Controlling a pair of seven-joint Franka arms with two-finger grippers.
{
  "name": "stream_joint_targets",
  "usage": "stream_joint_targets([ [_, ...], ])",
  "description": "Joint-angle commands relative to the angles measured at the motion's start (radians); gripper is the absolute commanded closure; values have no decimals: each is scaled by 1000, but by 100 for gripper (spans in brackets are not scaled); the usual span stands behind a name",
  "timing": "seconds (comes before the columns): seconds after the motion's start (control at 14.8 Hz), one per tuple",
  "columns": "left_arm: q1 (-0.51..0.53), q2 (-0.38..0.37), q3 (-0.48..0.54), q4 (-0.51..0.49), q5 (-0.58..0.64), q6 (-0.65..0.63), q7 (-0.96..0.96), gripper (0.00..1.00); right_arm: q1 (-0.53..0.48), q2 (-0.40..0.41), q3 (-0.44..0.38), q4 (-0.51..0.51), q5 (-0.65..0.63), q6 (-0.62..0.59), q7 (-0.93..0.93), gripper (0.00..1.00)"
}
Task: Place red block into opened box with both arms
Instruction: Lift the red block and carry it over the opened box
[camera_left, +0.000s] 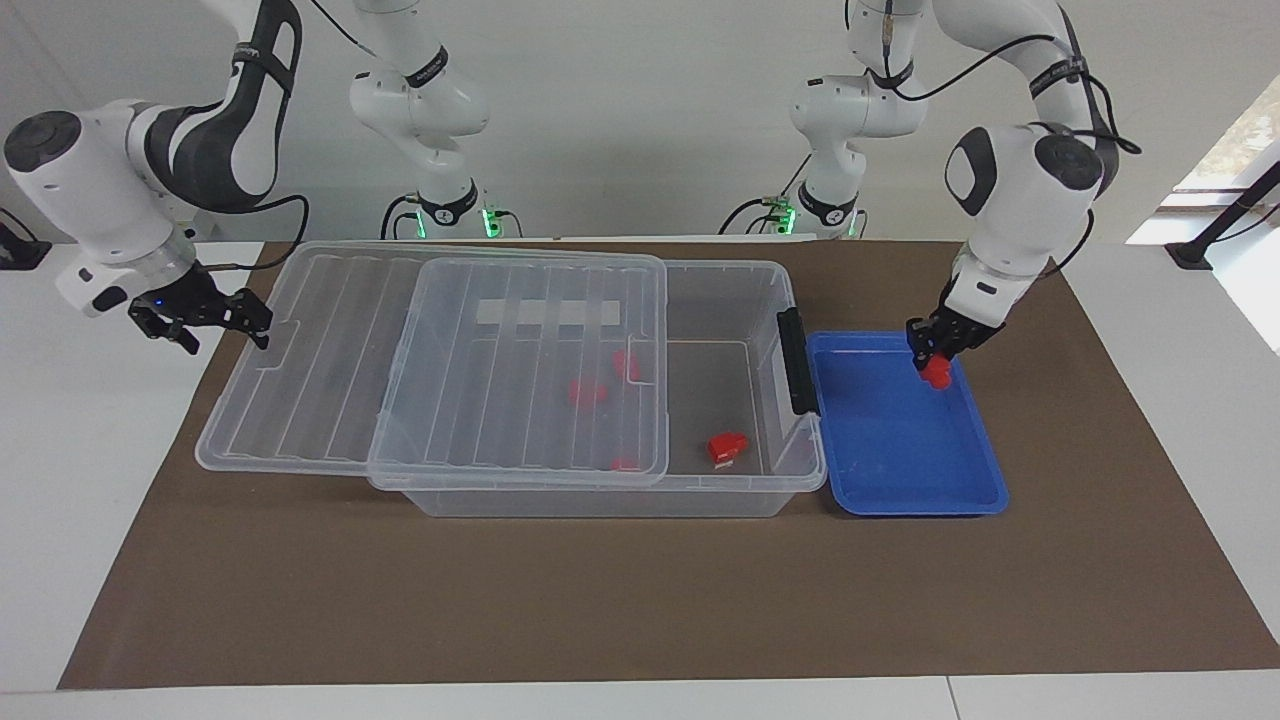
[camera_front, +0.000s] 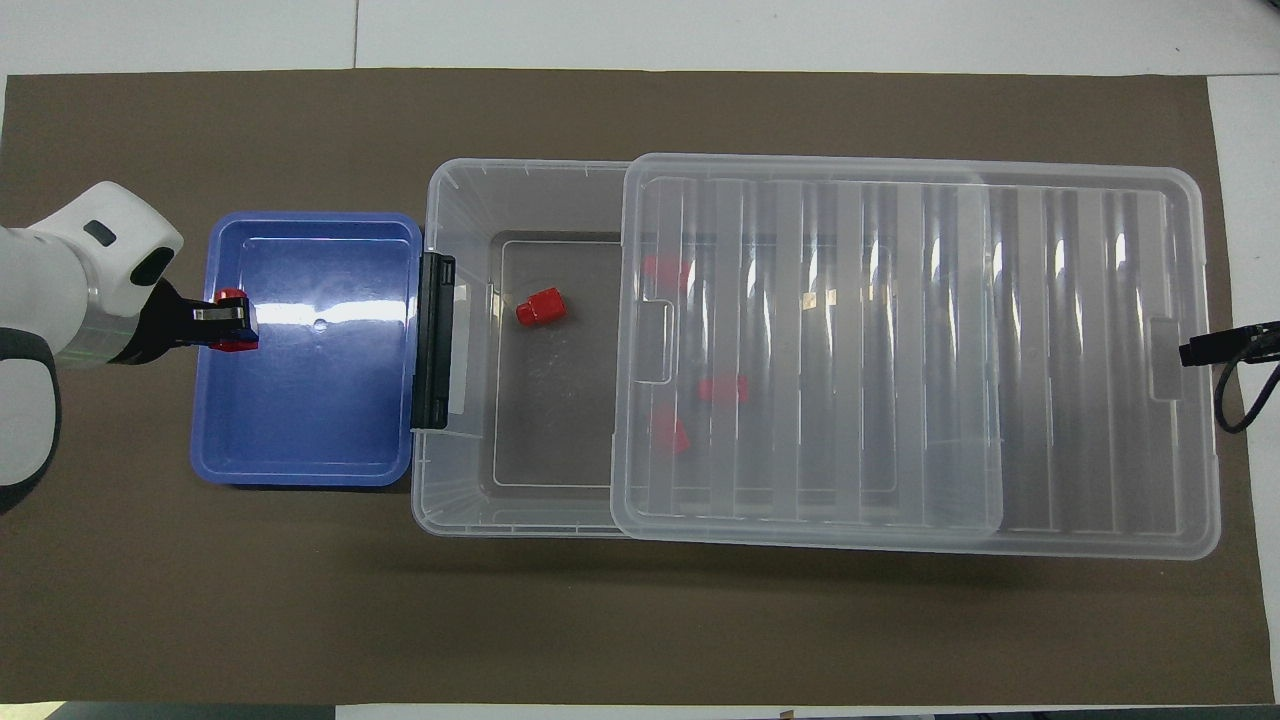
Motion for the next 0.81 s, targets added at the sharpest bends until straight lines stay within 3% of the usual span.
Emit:
stream_joint_targets([
  [0.0,-12,28,-67,68,-5,-51,-32,100,-20,-12,6,-9,-6,16,-37,0],
  [0.13,-43,34,-103,74,-4,-34,-117,100,-22,-11,4,-9,-6,18,-37,0],
  [0.47,-231,121,-112,144,-2,-17,-342,100,-28,-9,6,-5,-8,16,-41,0],
  [0.74,-316,169,-114,105,-2,62,-398,100,-6,9,18,90,-6,-69,-28,0],
])
